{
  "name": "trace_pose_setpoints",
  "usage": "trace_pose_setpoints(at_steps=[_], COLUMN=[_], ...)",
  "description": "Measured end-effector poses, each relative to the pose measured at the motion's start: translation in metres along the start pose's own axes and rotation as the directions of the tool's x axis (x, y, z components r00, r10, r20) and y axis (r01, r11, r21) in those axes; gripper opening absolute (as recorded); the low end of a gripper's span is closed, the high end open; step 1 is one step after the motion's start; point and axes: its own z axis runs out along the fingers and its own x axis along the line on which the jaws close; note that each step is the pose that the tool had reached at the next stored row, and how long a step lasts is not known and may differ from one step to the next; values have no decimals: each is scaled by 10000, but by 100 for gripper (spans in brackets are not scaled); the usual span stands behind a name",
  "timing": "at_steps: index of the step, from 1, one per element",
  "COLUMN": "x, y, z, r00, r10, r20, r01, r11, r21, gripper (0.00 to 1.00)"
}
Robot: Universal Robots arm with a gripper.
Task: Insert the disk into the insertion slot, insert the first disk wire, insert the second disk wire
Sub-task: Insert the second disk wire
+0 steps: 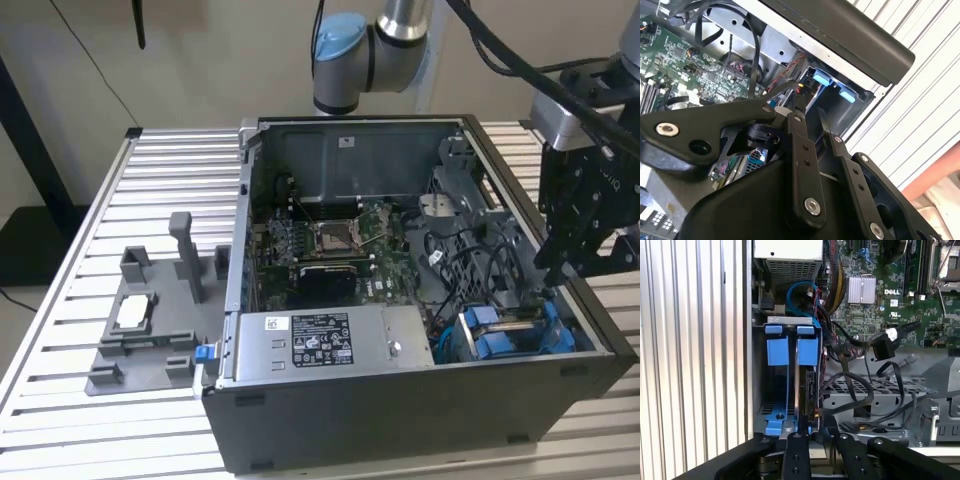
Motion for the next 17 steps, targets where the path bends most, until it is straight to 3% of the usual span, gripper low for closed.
trace_pose_setpoints(at_steps=[8,17], x=[-10,-10], y=[-9,-9], z=[-162,-165], r00=[10000,10000], r10=[-1,-3], r20=[-17,-24], r01=[1,3], r11=[10000,10000], r21=[0,0], gripper=[27,27])
